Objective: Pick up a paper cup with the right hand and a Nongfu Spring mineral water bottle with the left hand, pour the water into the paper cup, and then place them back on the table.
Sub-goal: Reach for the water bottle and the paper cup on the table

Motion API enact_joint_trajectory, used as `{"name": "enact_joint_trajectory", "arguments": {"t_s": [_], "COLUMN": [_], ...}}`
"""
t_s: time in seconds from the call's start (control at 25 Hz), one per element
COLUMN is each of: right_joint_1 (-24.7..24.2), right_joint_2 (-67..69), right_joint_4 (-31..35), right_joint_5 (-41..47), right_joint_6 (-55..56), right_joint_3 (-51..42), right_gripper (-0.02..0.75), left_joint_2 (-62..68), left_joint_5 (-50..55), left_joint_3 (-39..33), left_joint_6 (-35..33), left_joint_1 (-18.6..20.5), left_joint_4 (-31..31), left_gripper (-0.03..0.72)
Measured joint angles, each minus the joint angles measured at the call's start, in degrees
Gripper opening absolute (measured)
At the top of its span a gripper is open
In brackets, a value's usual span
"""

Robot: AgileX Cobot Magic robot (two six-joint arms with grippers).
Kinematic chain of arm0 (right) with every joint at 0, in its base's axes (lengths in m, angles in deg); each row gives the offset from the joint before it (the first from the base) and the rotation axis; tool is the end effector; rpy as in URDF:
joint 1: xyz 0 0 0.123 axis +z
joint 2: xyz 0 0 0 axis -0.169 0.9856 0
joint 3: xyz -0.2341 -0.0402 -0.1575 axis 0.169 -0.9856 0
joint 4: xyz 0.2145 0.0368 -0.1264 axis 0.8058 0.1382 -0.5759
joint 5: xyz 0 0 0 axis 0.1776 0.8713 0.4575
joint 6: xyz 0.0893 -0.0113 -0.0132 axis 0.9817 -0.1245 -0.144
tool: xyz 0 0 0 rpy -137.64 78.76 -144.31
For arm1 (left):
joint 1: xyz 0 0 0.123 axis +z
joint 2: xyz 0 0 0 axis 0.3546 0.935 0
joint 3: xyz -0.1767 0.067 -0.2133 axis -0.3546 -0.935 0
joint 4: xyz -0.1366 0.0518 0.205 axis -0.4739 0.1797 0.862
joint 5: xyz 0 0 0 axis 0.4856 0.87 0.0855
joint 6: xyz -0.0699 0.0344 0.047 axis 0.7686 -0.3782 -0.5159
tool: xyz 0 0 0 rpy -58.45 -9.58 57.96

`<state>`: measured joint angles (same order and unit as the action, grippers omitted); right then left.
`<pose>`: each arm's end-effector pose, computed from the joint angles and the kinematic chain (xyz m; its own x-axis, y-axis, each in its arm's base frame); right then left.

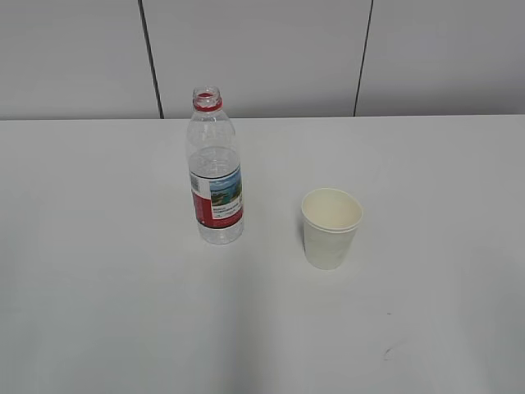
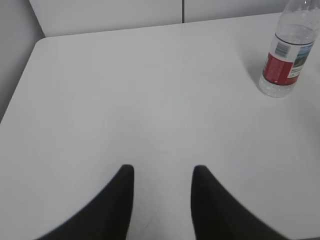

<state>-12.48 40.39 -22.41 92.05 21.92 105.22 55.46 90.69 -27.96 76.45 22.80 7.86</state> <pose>0.0016 0.0159 0.2542 -0.4938 -0.1058 -0.8631 -0.1703 0.9851 -0.0233 -0.0134 -0.0031 0.2880 -0.4191 0.1105 -0.9012 0.0434 0.9939 0.1017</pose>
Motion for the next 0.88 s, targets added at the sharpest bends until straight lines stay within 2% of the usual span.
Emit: {"name": "enact_joint_trajectory", "arguments": {"t_s": [0.24,0.56,0.88], "right_joint_1": [0.0,0.0,0.0], "right_joint_2": [0.0,0.0,0.0], "right_joint_4": [0.0,0.0,0.0], "right_joint_5": [0.0,0.0,0.0], "right_joint_6": [0.0,0.0,0.0], "right_joint_3": [0.0,0.0,0.0], "right_gripper": [0.581,0.581,0.581], "left_joint_2": [0.0,0.0,0.0], "left_joint_5": [0.0,0.0,0.0], "left_joint_3": [0.0,0.0,0.0], "left_joint_6": [0.0,0.0,0.0], "left_joint_1": [0.0,0.0,0.0], "left_joint_4": [0.0,0.0,-0.4], "left_gripper": [0.247,0.449,0.550]}}
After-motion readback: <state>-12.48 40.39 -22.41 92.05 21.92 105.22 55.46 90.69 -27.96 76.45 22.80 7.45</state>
